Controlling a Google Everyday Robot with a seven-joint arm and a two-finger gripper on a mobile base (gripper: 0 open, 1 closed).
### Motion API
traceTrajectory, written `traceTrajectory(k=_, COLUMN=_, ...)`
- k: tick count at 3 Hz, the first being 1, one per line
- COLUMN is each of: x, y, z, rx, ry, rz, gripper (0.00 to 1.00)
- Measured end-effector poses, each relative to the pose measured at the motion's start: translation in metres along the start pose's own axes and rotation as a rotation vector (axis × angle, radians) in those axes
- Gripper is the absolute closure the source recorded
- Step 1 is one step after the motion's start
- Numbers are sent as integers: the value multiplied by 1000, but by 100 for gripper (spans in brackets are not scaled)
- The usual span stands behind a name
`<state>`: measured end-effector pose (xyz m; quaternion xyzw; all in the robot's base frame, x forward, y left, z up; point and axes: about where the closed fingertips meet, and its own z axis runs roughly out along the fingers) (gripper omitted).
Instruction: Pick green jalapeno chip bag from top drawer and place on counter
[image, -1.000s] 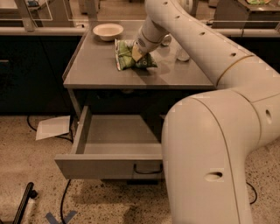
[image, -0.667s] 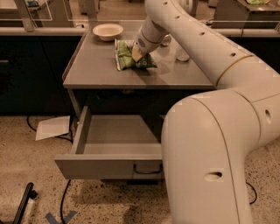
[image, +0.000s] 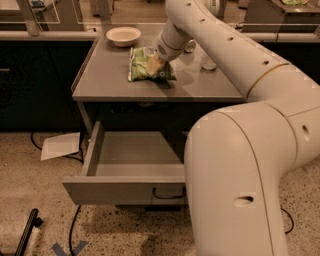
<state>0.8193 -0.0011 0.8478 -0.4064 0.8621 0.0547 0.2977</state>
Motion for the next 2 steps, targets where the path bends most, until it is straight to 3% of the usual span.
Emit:
traceTrajectory(k=1, x=0, y=0, z=0, rx=0, ry=0, rz=0, gripper=0)
traceTrajectory(k=2, x=0, y=0, z=0, rx=0, ry=0, rz=0, gripper=0)
